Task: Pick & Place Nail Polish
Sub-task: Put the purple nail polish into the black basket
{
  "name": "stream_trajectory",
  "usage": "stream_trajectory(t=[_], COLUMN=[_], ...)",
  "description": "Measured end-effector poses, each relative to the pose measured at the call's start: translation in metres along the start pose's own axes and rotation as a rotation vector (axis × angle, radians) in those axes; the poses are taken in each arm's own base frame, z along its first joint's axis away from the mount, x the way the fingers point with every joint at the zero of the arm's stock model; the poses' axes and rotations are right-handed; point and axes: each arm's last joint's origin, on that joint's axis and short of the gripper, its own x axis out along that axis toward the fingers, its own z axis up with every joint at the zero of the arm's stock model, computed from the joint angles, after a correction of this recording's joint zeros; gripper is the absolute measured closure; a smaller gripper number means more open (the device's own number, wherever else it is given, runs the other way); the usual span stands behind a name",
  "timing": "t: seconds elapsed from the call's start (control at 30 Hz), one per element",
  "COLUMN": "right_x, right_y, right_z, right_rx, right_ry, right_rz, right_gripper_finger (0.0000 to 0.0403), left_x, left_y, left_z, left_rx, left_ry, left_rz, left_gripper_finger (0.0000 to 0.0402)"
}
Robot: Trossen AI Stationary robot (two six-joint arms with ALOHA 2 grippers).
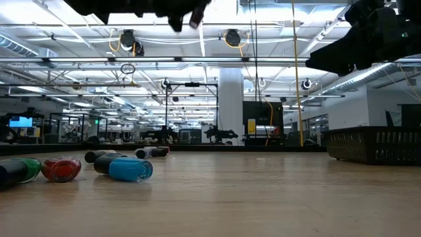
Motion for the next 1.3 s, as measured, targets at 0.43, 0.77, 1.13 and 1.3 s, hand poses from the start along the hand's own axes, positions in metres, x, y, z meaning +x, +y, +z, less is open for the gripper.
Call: stream_trajectory(t=[0.43, 0.77, 1.13, 1.3], right_x=[0.006, 0.025, 0.042, 0.048], right_y=[0.002, -0.001, -0.006, -0.012], right_z=[-0.013, -0.014, -0.026, -0.035], right_rx=[-0.052, 0.005, 0.137, 0.170], right_ry=[-0.111, -0.188, -0.177, -0.124], right_rz=[0.053, -0.026, 0.029, -0.009], right_gripper_finger=[0.0202, 0.0180, 0.0157, 0.0166], left_x=[0.023, 0.033, 0.033, 0.030], left_y=[0.009, 0.036, 0.032, 0.026], left_z=[-0.018, -0.049, -0.046, -0.039], left_rx=[-0.018, -0.078, -0.240, -0.207], left_ry=[-0.137, -0.103, -0.200, -0.228], left_rz=[-0.223, -0.216, -0.612, -0.702], left_gripper_finger=[0.0367, 0.0367, 0.0368, 0.0368])
